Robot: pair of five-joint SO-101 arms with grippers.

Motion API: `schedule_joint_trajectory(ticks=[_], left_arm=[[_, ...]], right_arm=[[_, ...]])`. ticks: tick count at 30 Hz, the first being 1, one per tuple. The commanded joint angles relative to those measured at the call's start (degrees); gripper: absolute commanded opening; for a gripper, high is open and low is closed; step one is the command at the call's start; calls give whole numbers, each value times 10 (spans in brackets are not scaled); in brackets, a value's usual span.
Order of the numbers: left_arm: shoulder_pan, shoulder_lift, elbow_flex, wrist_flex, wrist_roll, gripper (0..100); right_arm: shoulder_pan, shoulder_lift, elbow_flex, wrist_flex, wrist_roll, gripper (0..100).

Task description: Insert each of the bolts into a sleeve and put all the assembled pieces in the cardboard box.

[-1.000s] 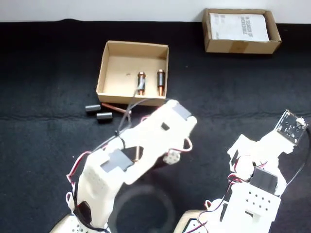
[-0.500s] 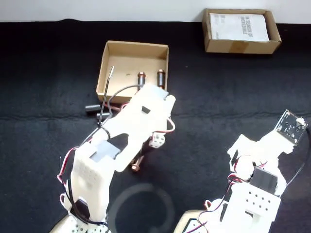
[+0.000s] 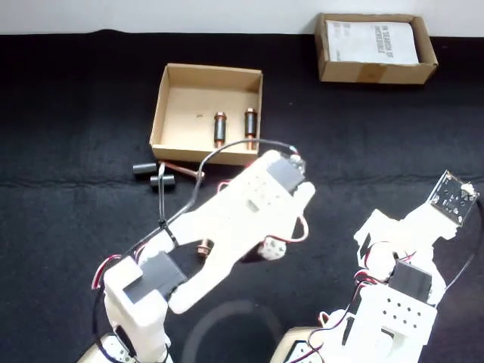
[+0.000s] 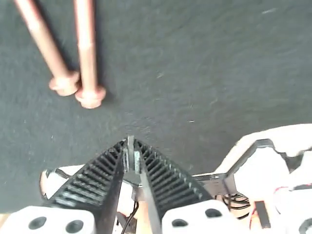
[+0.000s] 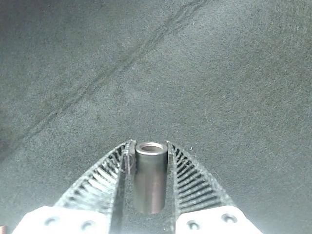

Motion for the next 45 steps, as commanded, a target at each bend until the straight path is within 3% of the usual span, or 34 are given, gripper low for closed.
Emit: schedule_joint_trajectory(ticks=[1, 10, 25, 39, 45], left_arm=[[-22, 11, 41, 6, 8, 9], [-82, 138, 27, -10, 6, 9], [-26, 151, -2, -25, 9, 9], [-162, 243, -17, -38, 3, 9], [-211, 250, -51, -38, -33, 9]], right_arm=[[6, -13, -4, -9, 0, 6], [2, -15, -7, -9, 0, 6], [6, -16, -5, -8, 0, 6], [6, -16, -12, -7, 1, 6], [5, -15, -12, -7, 1, 6]])
